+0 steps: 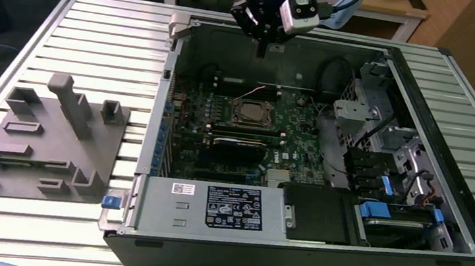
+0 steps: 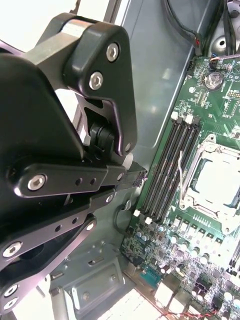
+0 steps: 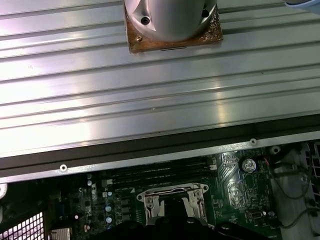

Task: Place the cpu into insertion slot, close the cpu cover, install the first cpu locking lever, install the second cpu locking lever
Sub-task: 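Install the first cpu locking lever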

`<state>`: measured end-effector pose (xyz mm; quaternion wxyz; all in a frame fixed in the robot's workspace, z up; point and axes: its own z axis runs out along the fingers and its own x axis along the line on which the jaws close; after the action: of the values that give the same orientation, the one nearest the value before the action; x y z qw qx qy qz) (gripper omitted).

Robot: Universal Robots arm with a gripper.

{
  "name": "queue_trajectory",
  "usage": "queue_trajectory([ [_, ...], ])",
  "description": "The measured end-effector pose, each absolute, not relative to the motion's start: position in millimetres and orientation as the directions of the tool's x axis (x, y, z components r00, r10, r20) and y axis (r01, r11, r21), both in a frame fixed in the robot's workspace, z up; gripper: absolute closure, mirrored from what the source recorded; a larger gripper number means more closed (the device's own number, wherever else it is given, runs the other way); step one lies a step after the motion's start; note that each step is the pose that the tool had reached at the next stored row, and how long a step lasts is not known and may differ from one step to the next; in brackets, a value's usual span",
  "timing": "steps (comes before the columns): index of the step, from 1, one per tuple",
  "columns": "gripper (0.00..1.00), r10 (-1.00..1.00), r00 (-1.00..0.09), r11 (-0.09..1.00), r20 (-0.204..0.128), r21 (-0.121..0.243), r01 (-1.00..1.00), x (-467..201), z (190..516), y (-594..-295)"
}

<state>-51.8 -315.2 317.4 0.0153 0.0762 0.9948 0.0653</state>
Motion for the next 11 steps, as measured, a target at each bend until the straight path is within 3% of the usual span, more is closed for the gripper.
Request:
queue_trajectory([
  [11,0.89,0.154,-0.988,0.980,-0.021,0.132,0.150,-51.9,314.8,-315.1],
])
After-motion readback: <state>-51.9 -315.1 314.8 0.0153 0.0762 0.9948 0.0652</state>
